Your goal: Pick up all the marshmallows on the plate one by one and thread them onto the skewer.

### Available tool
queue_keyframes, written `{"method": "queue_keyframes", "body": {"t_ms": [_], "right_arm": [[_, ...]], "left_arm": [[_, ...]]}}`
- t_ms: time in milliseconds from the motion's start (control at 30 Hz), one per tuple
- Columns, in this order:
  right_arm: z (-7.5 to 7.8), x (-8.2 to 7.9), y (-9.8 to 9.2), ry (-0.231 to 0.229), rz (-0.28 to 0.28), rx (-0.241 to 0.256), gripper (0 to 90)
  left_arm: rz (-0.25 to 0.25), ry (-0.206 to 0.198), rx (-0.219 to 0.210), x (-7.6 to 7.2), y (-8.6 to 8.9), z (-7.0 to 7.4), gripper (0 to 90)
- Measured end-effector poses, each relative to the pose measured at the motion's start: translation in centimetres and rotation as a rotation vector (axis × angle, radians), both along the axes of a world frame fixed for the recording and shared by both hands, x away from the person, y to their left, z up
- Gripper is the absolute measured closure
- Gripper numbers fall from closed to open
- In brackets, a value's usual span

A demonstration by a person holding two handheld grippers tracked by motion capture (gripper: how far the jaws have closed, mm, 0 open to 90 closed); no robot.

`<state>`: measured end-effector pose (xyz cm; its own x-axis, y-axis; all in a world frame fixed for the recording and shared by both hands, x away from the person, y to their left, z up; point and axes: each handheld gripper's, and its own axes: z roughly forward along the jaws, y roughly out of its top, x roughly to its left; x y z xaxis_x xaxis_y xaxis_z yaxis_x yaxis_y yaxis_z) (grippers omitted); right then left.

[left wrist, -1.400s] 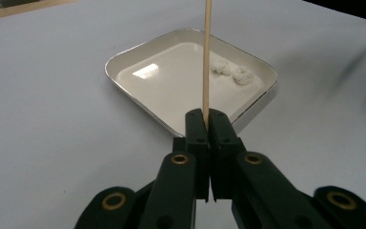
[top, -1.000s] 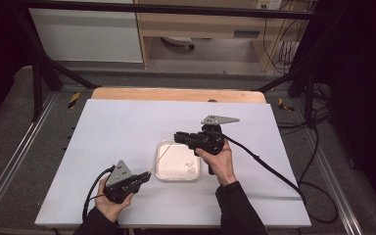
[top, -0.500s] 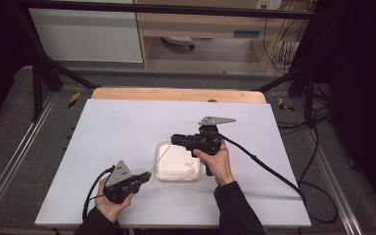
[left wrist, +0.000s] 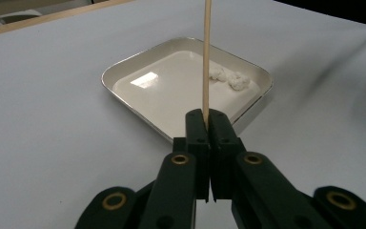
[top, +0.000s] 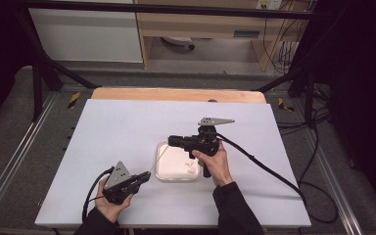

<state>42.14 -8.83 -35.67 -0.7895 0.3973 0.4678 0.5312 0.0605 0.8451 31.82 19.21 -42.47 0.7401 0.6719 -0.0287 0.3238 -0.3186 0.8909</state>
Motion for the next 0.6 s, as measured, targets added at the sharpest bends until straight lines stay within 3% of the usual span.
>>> {"method": "queue_keyframes", "body": {"t_ms": [333, 600], "right_arm": [[-0.43, -0.35, 0.46, 0.001, 0.004, 0.027, 83.1], [-0.73, -0.7, 0.78, -0.004, 0.014, 0.044, 82.9]], "left_arm": [[0.014, 0.018, -0.018, -0.02, 0.06, -0.04, 88.6], [0.016, 0.016, -0.008, -0.15, -0.2, -0.09, 88.7]]}}
